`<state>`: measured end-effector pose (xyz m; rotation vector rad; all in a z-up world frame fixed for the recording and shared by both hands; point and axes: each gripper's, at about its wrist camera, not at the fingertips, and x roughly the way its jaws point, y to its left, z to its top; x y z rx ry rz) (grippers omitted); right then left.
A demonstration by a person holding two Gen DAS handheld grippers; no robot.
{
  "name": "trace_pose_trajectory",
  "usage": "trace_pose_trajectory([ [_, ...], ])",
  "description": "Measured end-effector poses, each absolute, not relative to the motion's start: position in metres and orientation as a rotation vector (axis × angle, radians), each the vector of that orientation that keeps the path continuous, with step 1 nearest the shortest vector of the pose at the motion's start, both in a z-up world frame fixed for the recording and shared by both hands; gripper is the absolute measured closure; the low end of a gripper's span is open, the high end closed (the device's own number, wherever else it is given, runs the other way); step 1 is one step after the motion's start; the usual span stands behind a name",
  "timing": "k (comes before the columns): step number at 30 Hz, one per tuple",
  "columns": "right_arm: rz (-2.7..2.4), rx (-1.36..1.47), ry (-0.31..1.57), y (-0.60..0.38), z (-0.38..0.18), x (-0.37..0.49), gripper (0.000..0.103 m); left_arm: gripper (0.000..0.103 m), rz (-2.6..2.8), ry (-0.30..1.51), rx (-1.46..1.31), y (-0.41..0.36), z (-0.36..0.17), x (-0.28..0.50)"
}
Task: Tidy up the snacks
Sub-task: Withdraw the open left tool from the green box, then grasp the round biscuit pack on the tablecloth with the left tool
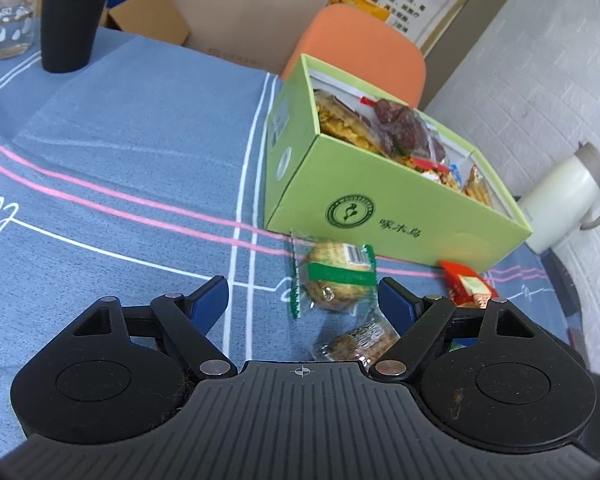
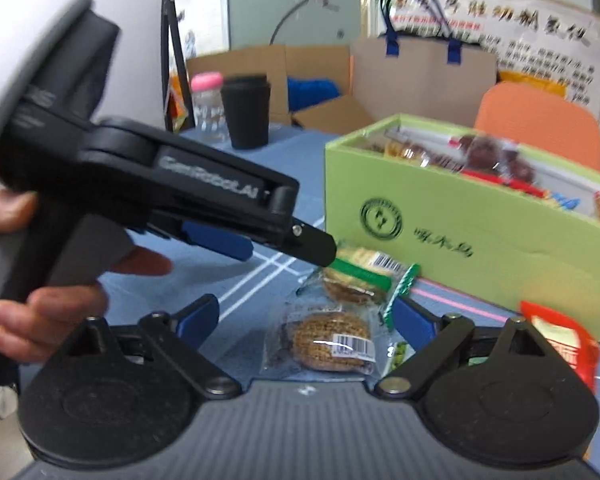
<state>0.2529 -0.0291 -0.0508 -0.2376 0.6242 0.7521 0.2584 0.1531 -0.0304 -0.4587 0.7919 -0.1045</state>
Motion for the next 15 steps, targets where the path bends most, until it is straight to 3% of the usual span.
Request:
trace_pose_trajectory([
  [15, 0.796, -0.29, 0.632, -0.012, -0.058, 0.207, 0.01, 0.033, -0.16, 0.811, -0.433, 0.152, -0.033, 0.234],
])
